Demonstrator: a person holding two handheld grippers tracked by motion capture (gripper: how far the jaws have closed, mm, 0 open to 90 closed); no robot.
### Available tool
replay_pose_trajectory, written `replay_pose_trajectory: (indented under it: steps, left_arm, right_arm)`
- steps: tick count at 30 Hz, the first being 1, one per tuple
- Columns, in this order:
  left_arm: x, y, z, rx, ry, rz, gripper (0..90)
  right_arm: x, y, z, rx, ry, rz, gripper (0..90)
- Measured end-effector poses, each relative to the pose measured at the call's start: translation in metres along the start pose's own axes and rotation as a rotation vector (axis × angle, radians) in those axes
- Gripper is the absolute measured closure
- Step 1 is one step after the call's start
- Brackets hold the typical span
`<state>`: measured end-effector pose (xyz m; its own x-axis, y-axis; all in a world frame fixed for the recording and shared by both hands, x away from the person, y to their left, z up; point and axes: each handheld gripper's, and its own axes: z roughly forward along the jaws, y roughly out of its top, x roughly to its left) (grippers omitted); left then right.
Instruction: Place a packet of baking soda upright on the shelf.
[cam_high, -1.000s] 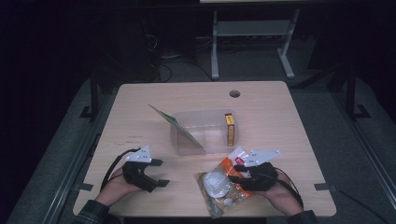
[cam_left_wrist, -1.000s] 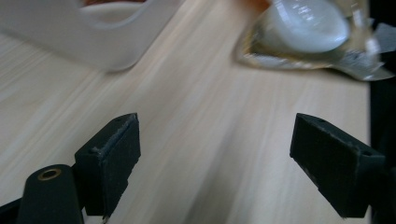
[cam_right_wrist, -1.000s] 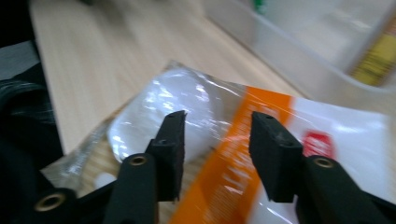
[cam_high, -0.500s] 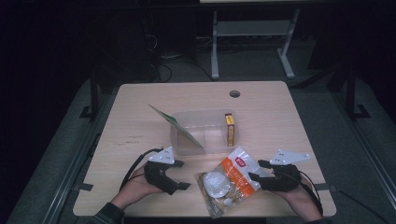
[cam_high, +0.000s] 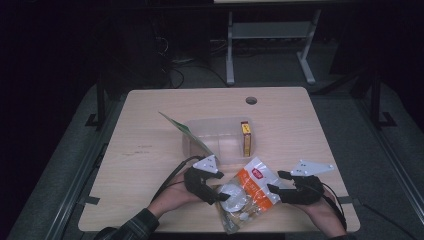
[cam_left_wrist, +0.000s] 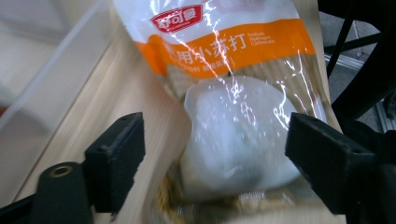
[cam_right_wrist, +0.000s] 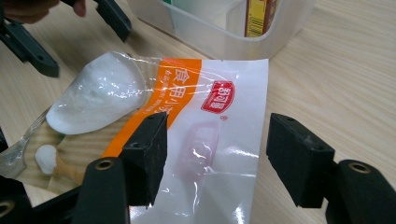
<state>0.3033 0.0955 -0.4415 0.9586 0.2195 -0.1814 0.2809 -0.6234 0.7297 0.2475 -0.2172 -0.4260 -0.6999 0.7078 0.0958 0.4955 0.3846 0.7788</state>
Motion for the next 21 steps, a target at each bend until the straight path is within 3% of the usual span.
replay_pose_trajectory:
  steps: [6,9,12,16,21]
  left_arm:
    - [0.006,0.006,0.021,0.035,-0.024,-0.016,28.2]
    - [0.009,0.007,0.03,0.077,-0.034,0.003,33.6]
    - [0.012,0.006,0.033,0.06,-0.074,-0.025,40.5]
    - [0.016,0.005,0.035,0.062,-0.153,-0.042,60.9]
    - [0.012,0.007,0.033,0.048,-0.132,-0.016,84.8]
  right_arm:
    - [-0.001,0.0,-0.002,-0.009,0.0,0.005,38.2]
    - [-0.001,0.0,-0.003,-0.012,0.0,0.001,38.4]
    - [-0.001,0.0,-0.003,-0.014,0.002,0.003,38.4]
    - [-0.001,0.001,-0.004,-0.021,0.001,0.001,38.4]
    - [-0.001,0.001,-0.005,-0.037,-0.001,0.008,38.2]
